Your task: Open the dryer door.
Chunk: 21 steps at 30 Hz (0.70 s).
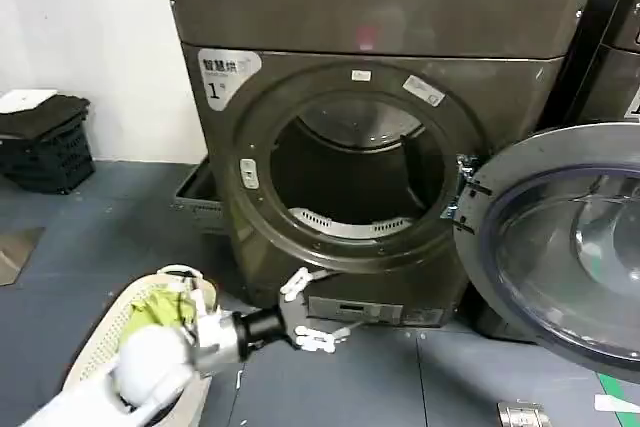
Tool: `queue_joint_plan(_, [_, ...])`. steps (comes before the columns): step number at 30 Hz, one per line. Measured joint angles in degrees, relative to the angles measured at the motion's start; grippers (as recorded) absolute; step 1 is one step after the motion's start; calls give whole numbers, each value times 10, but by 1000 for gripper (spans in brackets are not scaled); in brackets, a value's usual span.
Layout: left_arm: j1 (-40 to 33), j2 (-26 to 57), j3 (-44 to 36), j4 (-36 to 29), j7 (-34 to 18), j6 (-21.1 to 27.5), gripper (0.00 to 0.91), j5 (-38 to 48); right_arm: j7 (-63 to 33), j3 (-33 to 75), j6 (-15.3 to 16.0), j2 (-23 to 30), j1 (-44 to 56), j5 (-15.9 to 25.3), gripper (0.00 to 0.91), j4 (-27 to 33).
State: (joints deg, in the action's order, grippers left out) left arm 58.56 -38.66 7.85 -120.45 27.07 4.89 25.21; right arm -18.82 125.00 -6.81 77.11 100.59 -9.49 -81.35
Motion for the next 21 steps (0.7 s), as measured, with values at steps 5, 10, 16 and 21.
queue_joint_plan(5, [69,63,77,0,-4,15,907,-1,5,-9,-11,-16,-8,8,907,16])
queue_joint_plan(10, [136,126,153,13,-14,23,907,-7,9,-20,-20,-31,-16,17,907,36])
queue_joint_plan(16, [163,193,207,54,-18,18,907,-18,13,-33,-29,-38,-25,25,907,54])
queue_joint_plan(21, [165,242,216,98,-16,-19,907,-60,16,-43,-35,-44,-30,29,907,66])
